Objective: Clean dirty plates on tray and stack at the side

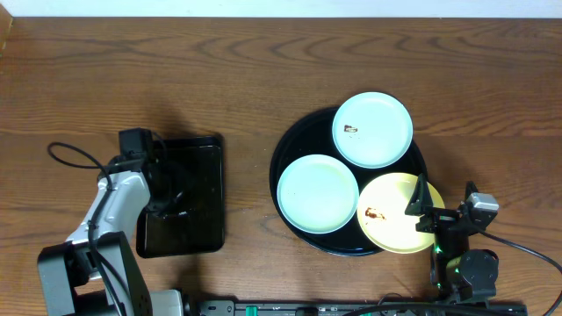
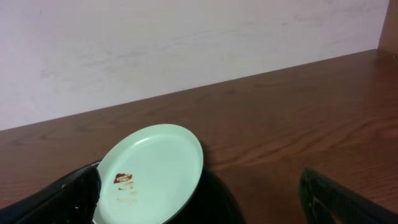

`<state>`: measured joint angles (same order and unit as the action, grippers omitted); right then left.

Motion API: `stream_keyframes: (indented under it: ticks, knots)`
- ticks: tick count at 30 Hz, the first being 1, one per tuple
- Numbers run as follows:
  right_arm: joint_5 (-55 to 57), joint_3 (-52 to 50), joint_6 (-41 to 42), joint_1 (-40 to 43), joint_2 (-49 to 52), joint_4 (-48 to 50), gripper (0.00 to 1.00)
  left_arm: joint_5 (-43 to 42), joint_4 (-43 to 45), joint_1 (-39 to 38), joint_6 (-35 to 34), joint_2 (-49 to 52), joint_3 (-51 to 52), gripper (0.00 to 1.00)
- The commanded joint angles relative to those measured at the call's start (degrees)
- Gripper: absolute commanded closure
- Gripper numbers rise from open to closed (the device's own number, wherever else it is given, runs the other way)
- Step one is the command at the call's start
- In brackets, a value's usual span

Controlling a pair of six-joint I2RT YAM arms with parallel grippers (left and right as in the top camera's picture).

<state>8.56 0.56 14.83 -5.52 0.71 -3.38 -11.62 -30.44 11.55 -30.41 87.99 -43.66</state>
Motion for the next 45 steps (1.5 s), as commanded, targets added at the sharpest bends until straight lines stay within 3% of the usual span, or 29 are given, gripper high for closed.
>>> stream_keyframes:
  ticks: [1, 5, 7, 8, 11, 12, 18, 21, 29, 45]
  knots:
    - [-0.02, -0.24, -0.50, 0.39, -0.22, -0.02, 0.01, -1.46, -0.55, -1.88, -1.05, 0.35, -1.36, 0.42]
    - [-0.02, -0.24, -0.50, 0.39, -0.22, -0.02, 0.01, -1.44, -0.55, -3.63, -3.87, 0.35, -1.36, 0.61]
    - [-0.02, -0.24, -0.50, 0.39, -0.22, -0.02, 0.01, -1.42, -0.85, -4.50, -4.92, 0.35, -1.36, 0.76]
    - [0.00, -0.24, -0.50, 0.39, -0.22, -0.02, 0.01, -1.46, -1.01, -4.92, -5.62, 0.35, -1.36, 0.76]
    - [-0.02, -0.24, -0.50, 0.39, -0.22, -0.02, 0.01, -1.46, -0.28, -6.29, -5.68, 0.28, -1.40, 0.35]
    - [0.00, -0.24, -0.50, 0.39, -0.22, -0.02, 0.01, -1.51, -0.11, -6.67, -5.66, 0.20, -1.57, 0.33]
    - [-0.02, -0.24, -0.50, 0.39, -0.22, -0.02, 0.01, -2.23, -0.92, -8.04, 2.45, -2.03, -5.11, 0.33]
    - [-0.02, -0.24, -0.50, 0.39, -0.22, -0.02, 0.01, 4.15, -3.54, -7.98, 6.93, -4.22, -7.06, 0.34]
    - [-0.02, -0.24, -0.50, 0.39, -0.22, -0.02, 0.01, 14.69, -2.99, -7.98, 7.06, -4.57, -7.17, 0.33]
    - [-0.02, -0.24, -0.50, 0.39, -0.22, -0.02, 0.01, 10.10, 3.34, -8.00, 6.80, 3.98, -7.17, 0.37]
